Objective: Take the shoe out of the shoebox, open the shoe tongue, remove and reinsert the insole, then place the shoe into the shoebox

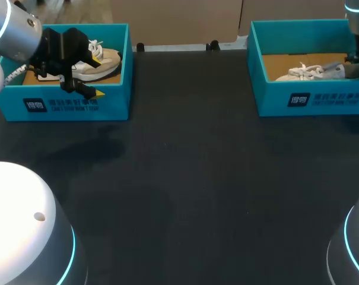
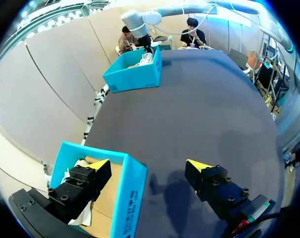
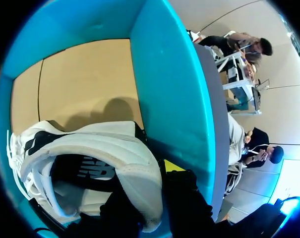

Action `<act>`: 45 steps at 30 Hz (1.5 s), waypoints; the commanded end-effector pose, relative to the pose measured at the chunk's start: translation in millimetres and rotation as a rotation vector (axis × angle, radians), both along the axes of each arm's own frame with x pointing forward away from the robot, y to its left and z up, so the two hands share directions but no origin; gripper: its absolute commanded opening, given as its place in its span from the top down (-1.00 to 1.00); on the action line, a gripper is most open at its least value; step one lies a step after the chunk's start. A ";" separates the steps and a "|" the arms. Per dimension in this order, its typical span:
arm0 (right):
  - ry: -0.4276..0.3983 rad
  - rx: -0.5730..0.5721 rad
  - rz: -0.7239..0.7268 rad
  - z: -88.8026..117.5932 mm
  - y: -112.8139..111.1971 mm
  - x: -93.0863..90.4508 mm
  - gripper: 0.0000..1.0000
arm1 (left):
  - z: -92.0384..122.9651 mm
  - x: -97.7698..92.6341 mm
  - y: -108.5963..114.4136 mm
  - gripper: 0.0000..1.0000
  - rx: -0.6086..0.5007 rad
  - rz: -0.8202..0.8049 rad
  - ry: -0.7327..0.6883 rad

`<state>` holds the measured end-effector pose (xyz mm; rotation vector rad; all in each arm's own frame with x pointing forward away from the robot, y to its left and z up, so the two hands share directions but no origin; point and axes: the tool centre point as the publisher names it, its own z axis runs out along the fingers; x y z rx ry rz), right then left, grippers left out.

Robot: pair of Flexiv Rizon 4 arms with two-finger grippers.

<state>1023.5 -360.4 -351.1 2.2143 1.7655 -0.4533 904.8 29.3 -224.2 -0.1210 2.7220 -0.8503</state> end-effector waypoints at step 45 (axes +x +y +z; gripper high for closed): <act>-0.160 0.064 0.074 90.2 57.7 -7.6 -0.58 | 0.5 -0.9 -0.3 -1.00 0.004 0.002 0.000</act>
